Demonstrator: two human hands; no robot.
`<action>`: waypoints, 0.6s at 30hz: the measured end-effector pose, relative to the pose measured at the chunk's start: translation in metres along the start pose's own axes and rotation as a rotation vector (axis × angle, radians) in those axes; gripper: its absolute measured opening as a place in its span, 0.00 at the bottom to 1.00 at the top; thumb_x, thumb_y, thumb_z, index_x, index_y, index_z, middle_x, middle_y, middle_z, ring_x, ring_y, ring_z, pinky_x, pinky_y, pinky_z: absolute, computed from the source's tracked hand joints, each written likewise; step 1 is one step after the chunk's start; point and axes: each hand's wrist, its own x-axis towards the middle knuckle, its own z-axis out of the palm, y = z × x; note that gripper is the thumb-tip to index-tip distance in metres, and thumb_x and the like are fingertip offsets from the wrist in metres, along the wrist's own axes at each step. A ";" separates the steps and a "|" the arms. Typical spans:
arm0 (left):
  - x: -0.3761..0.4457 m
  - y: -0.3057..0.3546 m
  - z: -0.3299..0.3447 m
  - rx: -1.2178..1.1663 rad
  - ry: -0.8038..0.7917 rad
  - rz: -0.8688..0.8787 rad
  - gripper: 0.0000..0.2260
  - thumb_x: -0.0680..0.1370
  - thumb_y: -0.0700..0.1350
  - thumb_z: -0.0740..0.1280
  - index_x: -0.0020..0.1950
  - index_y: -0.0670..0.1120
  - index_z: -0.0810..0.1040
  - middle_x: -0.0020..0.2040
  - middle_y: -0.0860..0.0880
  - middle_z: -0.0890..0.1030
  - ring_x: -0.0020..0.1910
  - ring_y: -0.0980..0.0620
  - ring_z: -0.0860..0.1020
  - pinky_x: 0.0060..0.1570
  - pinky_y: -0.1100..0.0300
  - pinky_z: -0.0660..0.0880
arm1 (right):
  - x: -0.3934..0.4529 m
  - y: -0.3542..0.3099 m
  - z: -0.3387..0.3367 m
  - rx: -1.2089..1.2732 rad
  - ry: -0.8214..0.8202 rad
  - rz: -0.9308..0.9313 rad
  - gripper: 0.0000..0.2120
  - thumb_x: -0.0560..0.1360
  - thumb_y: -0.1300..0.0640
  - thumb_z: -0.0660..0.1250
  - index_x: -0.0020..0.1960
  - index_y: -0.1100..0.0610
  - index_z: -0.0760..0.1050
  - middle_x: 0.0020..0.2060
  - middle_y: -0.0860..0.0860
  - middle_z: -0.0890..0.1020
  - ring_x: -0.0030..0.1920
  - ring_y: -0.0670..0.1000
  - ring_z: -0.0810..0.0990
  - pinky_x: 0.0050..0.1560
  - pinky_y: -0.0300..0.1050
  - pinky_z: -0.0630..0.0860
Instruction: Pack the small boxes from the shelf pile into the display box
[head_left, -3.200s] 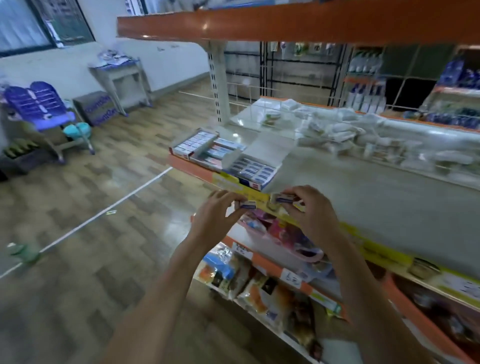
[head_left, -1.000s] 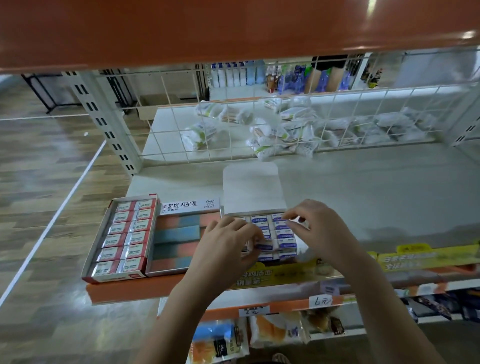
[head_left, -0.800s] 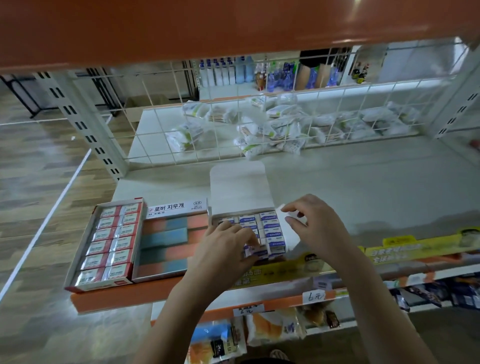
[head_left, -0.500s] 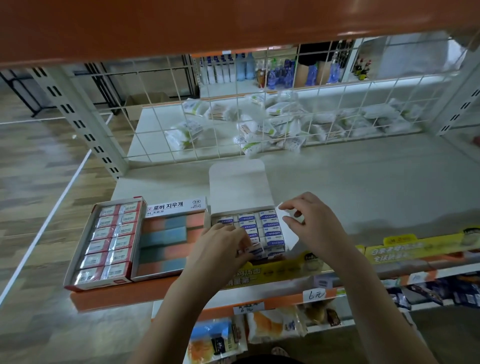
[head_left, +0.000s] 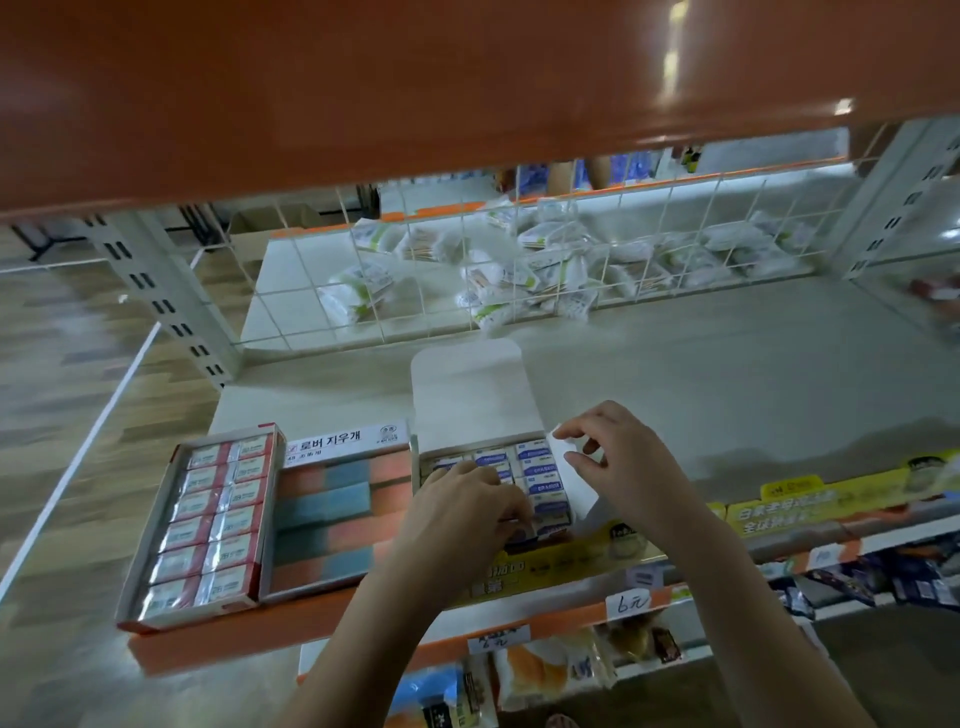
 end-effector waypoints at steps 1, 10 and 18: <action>0.000 -0.003 0.001 -0.001 -0.009 0.010 0.11 0.78 0.55 0.61 0.59 0.59 0.75 0.59 0.56 0.76 0.59 0.54 0.70 0.59 0.58 0.66 | -0.001 0.000 0.001 -0.005 -0.001 0.008 0.11 0.77 0.58 0.64 0.58 0.53 0.76 0.53 0.47 0.73 0.44 0.42 0.74 0.46 0.33 0.71; 0.035 0.003 -0.037 0.066 -0.053 0.229 0.12 0.78 0.56 0.60 0.61 0.58 0.70 0.56 0.54 0.78 0.54 0.54 0.74 0.52 0.61 0.69 | -0.015 0.007 -0.028 -0.060 -0.044 -0.001 0.13 0.77 0.56 0.65 0.61 0.53 0.75 0.55 0.48 0.76 0.46 0.41 0.71 0.45 0.28 0.63; 0.133 0.122 -0.045 0.172 0.174 0.349 0.16 0.78 0.57 0.60 0.63 0.53 0.72 0.59 0.50 0.76 0.59 0.48 0.72 0.55 0.55 0.68 | -0.049 0.074 -0.107 -0.171 -0.007 0.157 0.13 0.76 0.55 0.66 0.60 0.56 0.77 0.54 0.54 0.78 0.53 0.52 0.77 0.54 0.41 0.69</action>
